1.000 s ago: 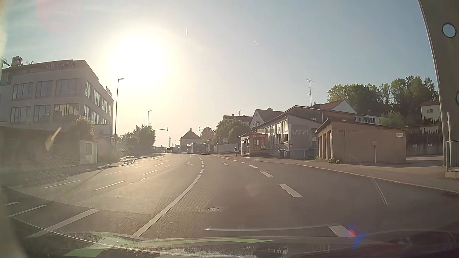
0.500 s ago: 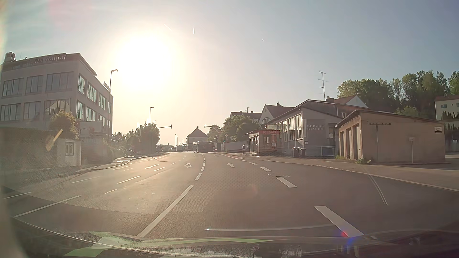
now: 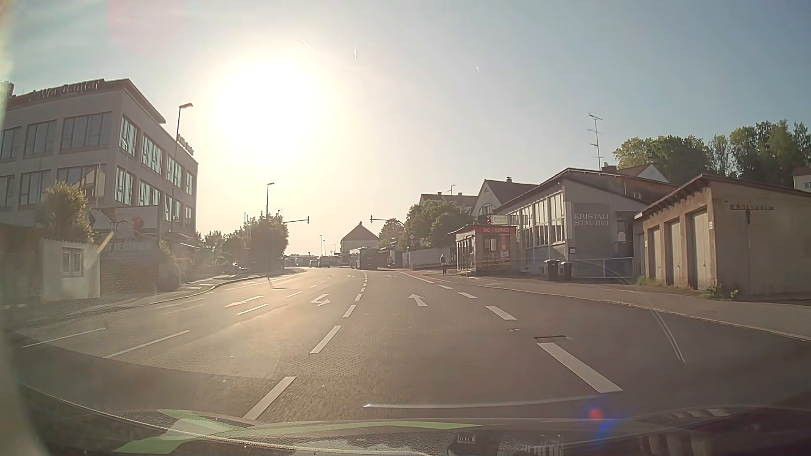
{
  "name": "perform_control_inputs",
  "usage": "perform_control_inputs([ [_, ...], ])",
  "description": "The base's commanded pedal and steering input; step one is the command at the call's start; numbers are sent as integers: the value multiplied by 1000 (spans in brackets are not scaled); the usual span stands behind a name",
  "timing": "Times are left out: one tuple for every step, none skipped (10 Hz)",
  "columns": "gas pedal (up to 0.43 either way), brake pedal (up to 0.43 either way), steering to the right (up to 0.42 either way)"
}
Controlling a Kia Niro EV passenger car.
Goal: Follow the waypoints while adhering to traffic rules and regulations
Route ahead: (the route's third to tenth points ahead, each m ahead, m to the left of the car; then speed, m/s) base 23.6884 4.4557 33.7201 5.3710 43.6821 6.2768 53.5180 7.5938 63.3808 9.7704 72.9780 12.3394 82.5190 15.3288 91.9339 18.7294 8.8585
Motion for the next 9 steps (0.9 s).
perform_control_inputs([
  [79, 0, -30],
  [87, 0, -30],
  [98, 0, -30],
  [118, 0, -30],
  [118, 0, -29],
  [118, 0, -29],
  [118, 0, -29],
  [118, 0, -27],
  [98, 0, -23],
])
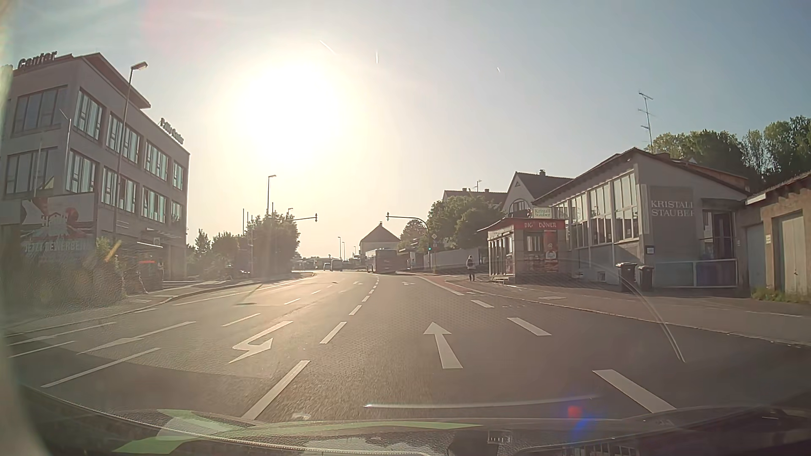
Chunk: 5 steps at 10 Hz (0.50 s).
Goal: Follow the waypoints while adhering to traffic rules and regulations
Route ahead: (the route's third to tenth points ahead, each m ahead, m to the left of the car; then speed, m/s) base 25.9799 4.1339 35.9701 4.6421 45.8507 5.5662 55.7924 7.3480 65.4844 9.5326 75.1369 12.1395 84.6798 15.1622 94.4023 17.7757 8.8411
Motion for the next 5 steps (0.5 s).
perform_control_inputs([
  [98, 0, -22],
  [8, 0, -22],
  [0, 0, -22],
  [0, 0, -21],
  [0, 0, -20],
])
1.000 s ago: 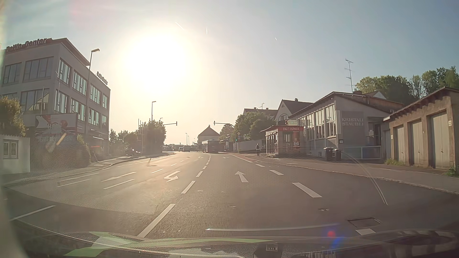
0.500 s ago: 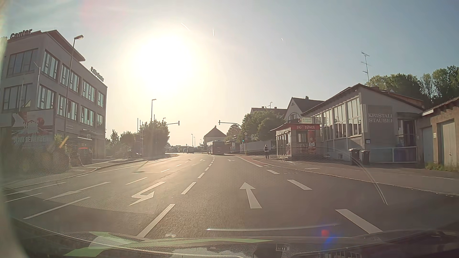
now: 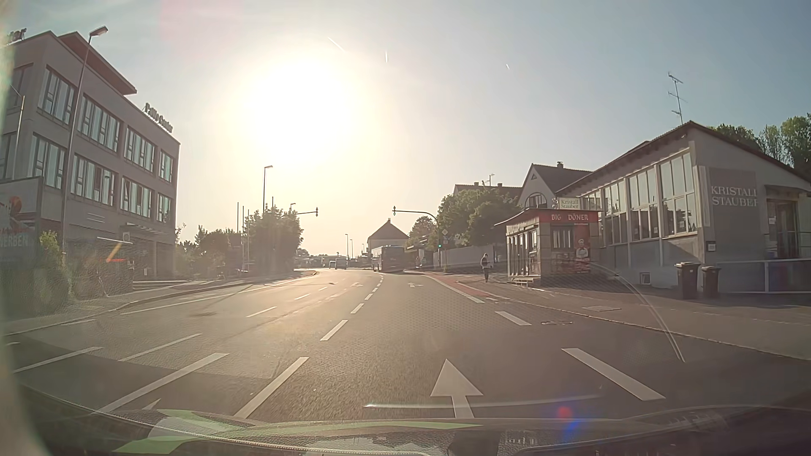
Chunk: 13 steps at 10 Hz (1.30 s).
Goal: Follow the waypoints while adhering to traffic rules and regulations
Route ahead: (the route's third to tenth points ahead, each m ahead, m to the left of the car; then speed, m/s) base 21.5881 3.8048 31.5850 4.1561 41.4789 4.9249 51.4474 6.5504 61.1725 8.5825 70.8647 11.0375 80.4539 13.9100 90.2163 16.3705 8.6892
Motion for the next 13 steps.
perform_control_inputs([
  [0, 0, -19],
  [0, 0, -19],
  [0, 0, -19],
  [0, 0, -18],
  [0, 0, -17],
  [0, 0, -15],
  [0, 0, -15],
  [0, 0, -14],
  [0, 0, -13],
  [0, 0, -13],
  [8, 0, -13],
  [59, 0, -13],
  [67, 0, -14],
])
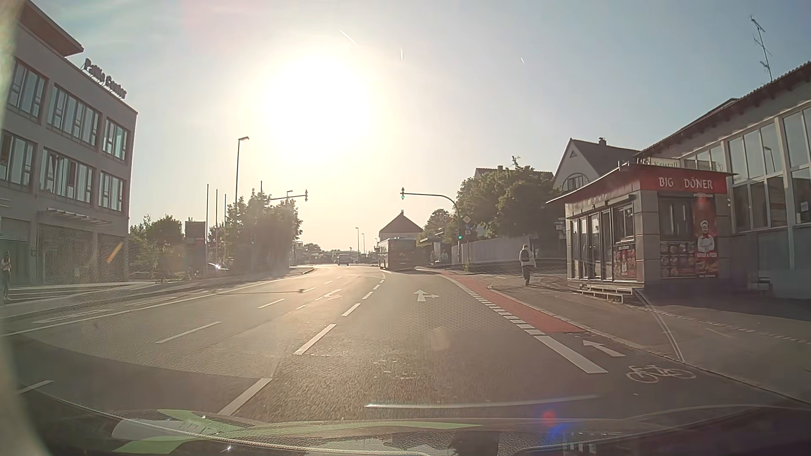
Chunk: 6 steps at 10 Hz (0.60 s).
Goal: Follow the waypoints while adhering to traffic rules and regulations
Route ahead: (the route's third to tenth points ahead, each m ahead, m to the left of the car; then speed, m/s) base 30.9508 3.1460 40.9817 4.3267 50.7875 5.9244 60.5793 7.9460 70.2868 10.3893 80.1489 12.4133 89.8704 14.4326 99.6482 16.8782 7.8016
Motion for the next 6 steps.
perform_control_inputs([
  [67, 0, -15],
  [67, 0, -16],
  [67, 0, -16],
  [8, 0, -15],
  [0, 0, -15],
  [0, 0, -15],
])
